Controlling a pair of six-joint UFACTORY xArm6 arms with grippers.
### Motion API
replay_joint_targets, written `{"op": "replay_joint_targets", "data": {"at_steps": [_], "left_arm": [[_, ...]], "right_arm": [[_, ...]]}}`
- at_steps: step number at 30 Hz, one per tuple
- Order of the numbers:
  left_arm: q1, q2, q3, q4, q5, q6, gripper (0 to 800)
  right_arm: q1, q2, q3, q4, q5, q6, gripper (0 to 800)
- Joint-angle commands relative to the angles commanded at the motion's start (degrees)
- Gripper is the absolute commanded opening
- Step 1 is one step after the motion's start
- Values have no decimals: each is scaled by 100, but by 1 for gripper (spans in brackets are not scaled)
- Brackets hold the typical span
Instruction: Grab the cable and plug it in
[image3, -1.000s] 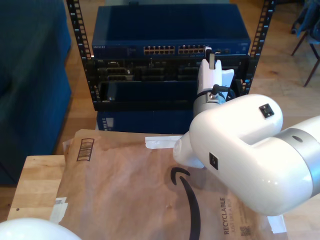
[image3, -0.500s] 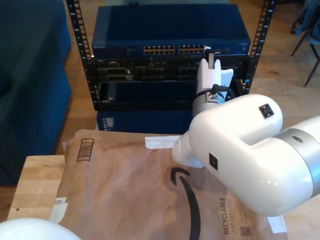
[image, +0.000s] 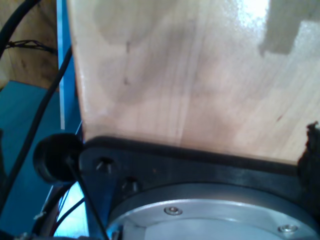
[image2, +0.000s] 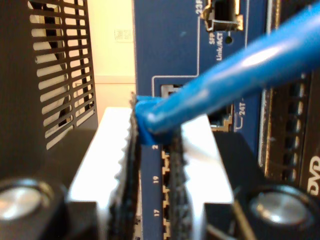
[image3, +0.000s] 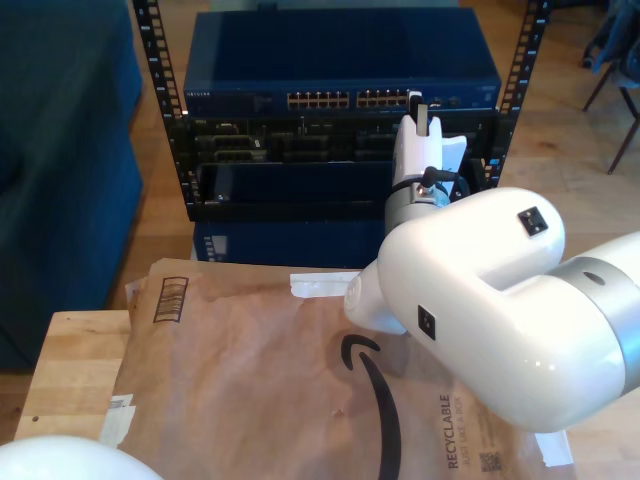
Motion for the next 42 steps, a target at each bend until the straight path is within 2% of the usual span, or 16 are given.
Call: {"op": "replay_joint_targets", "data": {"at_steps": [42], "left_arm": [[0,0,0,0,0,0,800]], "right_arm": [[18,-9,-9,9,97,0,0]]}}
